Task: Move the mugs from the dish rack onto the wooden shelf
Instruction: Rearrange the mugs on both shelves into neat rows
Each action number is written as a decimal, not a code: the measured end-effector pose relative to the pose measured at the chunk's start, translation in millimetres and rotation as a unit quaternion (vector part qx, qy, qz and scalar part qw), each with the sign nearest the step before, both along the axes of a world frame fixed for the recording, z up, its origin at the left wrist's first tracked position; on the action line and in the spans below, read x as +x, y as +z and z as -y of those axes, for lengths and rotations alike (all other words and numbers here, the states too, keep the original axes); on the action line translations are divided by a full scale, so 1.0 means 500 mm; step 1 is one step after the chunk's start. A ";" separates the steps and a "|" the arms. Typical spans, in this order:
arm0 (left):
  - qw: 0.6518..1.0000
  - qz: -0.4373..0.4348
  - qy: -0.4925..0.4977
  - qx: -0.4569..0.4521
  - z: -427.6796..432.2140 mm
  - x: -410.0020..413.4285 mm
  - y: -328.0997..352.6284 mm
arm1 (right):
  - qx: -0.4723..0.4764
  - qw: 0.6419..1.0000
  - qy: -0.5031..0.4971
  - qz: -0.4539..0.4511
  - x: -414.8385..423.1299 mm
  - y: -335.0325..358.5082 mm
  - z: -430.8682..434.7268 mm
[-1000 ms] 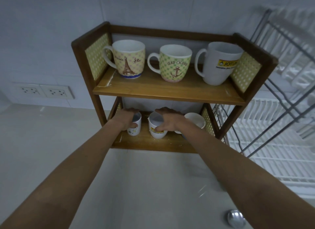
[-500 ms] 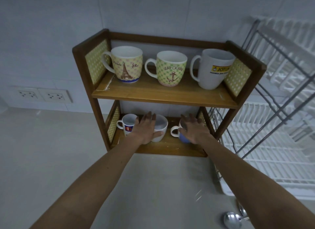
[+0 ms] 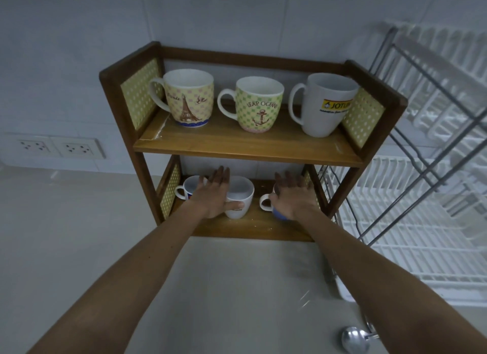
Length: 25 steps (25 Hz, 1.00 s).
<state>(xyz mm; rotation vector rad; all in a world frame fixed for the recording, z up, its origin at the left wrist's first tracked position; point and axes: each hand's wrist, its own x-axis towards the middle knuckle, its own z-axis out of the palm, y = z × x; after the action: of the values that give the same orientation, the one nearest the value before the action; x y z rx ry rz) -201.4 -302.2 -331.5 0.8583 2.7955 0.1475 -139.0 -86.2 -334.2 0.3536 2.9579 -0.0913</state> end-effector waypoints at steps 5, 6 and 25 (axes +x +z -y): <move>0.993 0.017 0.047 -0.106 0.091 -0.034 0.007 | -0.087 0.988 0.131 -0.007 -0.032 0.015 0.103; 0.993 0.008 0.047 -0.105 0.101 -0.037 0.004 | -0.088 0.986 0.141 0.000 -0.037 0.014 0.124; 0.998 -0.055 -0.027 0.036 0.053 -0.001 -0.005 | -0.026 0.997 0.070 0.001 -0.042 0.048 0.008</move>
<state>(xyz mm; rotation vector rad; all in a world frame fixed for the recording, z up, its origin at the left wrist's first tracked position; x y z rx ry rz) -202.0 -328.6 -333.8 0.9863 2.8798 0.1985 -160.0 -90.3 -310.2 0.1398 2.9604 -0.1494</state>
